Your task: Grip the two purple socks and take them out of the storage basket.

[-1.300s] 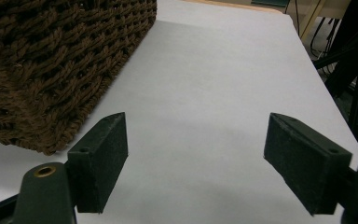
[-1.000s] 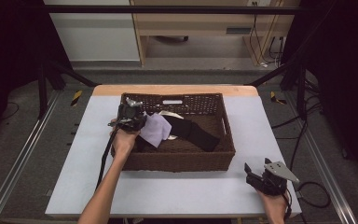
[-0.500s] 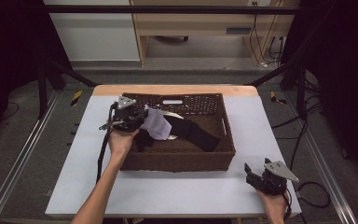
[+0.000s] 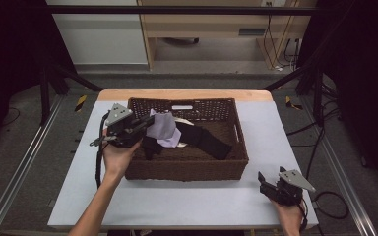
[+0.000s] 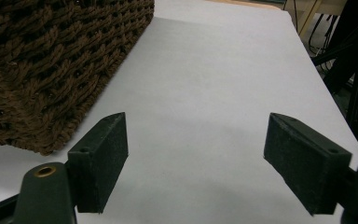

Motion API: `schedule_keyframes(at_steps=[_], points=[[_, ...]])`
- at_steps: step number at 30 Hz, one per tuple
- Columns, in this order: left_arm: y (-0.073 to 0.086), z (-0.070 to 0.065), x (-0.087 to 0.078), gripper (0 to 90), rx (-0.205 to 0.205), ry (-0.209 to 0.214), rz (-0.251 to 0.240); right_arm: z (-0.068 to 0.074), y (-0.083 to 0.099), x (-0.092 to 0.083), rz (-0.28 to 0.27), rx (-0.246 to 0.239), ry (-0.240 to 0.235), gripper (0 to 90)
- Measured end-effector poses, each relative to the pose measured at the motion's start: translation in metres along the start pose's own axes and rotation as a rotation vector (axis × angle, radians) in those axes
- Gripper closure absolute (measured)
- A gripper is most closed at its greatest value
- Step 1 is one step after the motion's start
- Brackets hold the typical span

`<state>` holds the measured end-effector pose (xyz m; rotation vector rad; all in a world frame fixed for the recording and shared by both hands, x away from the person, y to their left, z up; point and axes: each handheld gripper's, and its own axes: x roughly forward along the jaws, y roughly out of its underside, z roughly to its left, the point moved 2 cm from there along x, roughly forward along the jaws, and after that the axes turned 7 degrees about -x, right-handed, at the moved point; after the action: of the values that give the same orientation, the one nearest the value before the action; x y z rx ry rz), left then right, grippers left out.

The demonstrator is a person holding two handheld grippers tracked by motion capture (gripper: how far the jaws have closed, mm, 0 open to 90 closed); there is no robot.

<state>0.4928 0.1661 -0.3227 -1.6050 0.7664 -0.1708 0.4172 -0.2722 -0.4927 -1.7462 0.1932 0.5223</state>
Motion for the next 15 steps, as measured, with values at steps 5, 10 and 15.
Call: schedule_keyframes(at_steps=[5,10,15], points=[[-0.003,-0.011,-0.016,83.7,0.031,0.037,-0.023,0.0,0.0,0.0,0.001,0.0,0.0,21.7],[-0.001,-0.027,-0.037,83.7,0.076,0.076,-0.042,0.0,0.0,0.0,-0.001,0.0,0.001,21.7],[0.001,-0.032,-0.051,83.7,0.084,0.098,-0.051,0.0,0.0,0.0,0.0,0.0,0.0,21.7]])
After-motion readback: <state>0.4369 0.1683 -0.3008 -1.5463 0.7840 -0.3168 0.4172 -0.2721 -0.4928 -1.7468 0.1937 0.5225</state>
